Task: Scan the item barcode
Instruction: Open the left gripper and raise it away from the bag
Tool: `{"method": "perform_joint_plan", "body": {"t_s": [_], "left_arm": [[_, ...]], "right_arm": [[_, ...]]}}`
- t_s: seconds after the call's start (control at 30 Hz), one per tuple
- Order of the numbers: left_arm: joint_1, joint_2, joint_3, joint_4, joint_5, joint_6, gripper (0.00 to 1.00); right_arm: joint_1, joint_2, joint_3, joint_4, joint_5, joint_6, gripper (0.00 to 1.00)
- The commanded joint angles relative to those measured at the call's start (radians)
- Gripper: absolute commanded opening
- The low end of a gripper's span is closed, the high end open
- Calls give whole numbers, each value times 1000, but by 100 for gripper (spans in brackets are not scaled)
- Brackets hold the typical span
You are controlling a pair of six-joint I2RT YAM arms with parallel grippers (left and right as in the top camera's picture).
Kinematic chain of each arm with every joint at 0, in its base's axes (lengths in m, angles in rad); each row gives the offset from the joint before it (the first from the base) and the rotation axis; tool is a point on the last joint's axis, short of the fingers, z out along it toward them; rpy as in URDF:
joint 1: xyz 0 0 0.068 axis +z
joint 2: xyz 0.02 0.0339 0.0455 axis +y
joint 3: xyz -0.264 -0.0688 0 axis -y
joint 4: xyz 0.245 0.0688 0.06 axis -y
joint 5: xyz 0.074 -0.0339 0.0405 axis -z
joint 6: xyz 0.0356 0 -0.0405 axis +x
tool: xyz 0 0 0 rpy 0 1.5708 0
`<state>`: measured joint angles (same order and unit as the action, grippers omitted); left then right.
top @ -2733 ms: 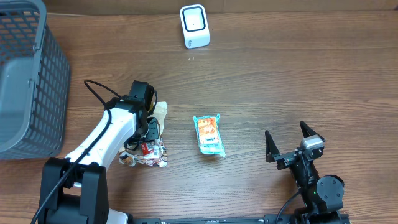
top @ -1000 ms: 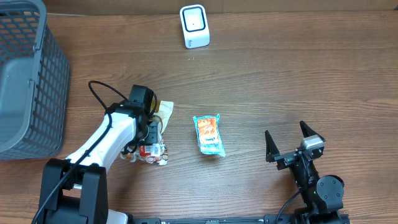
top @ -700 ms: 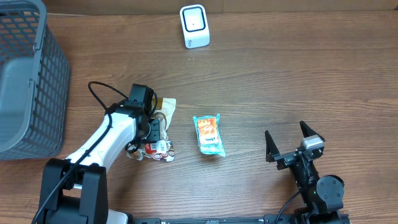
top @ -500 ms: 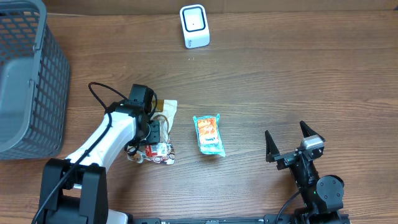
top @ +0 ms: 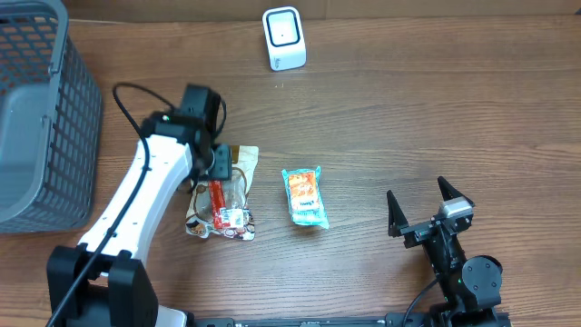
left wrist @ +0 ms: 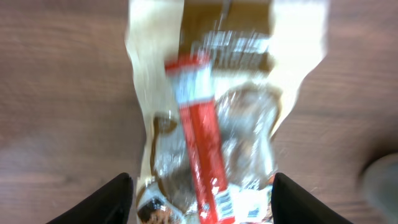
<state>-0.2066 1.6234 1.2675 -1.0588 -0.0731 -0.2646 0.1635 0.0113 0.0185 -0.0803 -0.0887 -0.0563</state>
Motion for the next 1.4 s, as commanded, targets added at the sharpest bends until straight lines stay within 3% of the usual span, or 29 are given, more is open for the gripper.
{"method": "perform_joint_plan", "body": {"t_s": [0.0, 0.13, 1.23, 1.37], "left_arm": [[23, 3, 138, -15, -16, -46, 72], [49, 3, 235, -14, -16, -65, 100], [89, 6, 270, -10, -19, -64, 100], [89, 6, 270, -10, -19, -64, 100]], "right_arm": [[-4, -8, -11, 3, 8, -5, 100], [-4, -8, -11, 3, 8, -5, 100], [-4, -8, -11, 7, -30, 8, 100], [-4, -8, -11, 18, -65, 107, 100]]}}
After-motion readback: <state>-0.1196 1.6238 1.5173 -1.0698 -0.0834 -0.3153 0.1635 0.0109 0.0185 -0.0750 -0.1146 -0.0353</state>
